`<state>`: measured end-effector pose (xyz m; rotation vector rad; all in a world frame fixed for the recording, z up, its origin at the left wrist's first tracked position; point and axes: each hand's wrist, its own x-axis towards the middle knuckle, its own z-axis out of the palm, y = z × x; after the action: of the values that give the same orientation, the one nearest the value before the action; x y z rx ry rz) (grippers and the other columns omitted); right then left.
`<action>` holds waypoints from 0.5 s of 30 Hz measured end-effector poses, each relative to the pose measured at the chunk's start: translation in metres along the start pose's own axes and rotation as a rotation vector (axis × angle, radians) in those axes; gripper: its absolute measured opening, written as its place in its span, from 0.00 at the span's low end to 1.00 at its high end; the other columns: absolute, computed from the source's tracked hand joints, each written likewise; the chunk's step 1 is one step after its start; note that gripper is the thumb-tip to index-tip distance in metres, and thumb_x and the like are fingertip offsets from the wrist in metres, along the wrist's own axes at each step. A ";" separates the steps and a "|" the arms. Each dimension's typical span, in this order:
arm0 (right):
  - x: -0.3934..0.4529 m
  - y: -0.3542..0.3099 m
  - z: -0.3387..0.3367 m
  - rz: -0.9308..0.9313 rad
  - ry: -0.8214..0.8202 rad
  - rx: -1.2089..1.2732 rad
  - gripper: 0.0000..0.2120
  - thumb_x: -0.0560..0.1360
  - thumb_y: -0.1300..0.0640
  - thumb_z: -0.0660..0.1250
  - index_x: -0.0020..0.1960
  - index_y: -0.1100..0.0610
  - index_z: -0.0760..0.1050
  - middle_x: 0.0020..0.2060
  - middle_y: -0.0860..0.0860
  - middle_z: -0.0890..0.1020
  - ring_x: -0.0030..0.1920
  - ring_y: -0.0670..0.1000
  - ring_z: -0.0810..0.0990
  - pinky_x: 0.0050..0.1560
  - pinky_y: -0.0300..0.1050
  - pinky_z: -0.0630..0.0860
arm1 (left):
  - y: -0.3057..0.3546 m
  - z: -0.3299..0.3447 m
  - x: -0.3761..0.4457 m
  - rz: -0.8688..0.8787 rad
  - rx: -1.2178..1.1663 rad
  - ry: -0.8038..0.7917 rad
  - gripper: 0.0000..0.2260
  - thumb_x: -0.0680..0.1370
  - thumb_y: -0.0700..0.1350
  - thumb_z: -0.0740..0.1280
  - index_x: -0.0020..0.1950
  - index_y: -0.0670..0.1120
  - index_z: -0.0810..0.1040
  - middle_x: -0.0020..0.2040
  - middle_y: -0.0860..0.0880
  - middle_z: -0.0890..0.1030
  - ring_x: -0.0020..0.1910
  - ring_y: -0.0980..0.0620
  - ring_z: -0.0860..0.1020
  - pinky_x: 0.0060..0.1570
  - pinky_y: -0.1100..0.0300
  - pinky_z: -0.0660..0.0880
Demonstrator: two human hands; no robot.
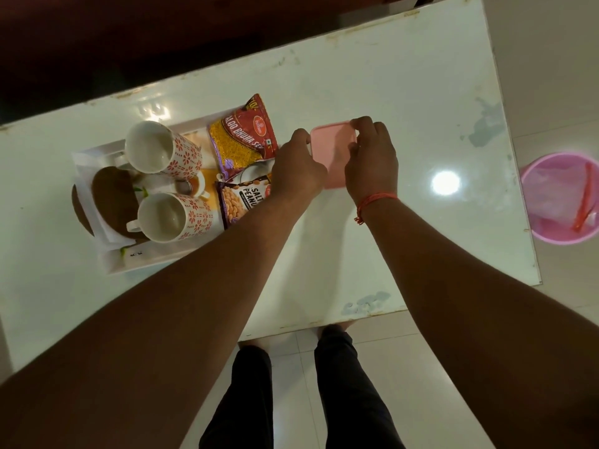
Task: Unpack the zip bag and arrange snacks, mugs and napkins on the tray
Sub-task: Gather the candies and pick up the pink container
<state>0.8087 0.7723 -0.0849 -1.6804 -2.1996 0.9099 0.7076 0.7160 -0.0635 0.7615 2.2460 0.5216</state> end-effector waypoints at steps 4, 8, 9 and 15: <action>0.009 0.001 -0.003 -0.036 -0.035 0.022 0.18 0.76 0.68 0.58 0.63 0.57 0.74 0.56 0.56 0.78 0.54 0.58 0.78 0.49 0.50 0.76 | 0.005 0.001 0.000 -0.012 -0.009 0.024 0.20 0.75 0.32 0.65 0.66 0.42 0.70 0.61 0.40 0.79 0.60 0.41 0.78 0.47 0.57 0.76; 0.015 0.004 -0.004 -0.034 -0.065 0.070 0.18 0.75 0.70 0.59 0.62 0.58 0.74 0.55 0.56 0.77 0.53 0.57 0.78 0.45 0.45 0.70 | 0.006 0.000 0.002 -0.038 -0.025 0.009 0.20 0.76 0.32 0.65 0.66 0.43 0.69 0.62 0.41 0.78 0.61 0.42 0.77 0.44 0.60 0.75; 0.015 0.004 -0.004 -0.037 -0.070 0.077 0.18 0.75 0.71 0.59 0.61 0.58 0.74 0.55 0.56 0.77 0.53 0.57 0.78 0.44 0.45 0.70 | 0.006 0.000 0.002 -0.048 -0.031 -0.001 0.20 0.76 0.32 0.65 0.66 0.43 0.69 0.62 0.41 0.78 0.61 0.42 0.77 0.43 0.60 0.74; 0.015 0.001 -0.007 -0.054 -0.099 0.065 0.18 0.75 0.71 0.57 0.61 0.59 0.73 0.55 0.57 0.77 0.53 0.57 0.77 0.46 0.47 0.72 | 0.007 0.001 0.003 -0.063 0.014 0.006 0.20 0.76 0.33 0.65 0.67 0.44 0.68 0.64 0.41 0.77 0.62 0.40 0.77 0.48 0.54 0.79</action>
<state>0.8085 0.7889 -0.0829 -1.5706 -2.2402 1.0599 0.7089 0.7230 -0.0619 0.6947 2.2736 0.4795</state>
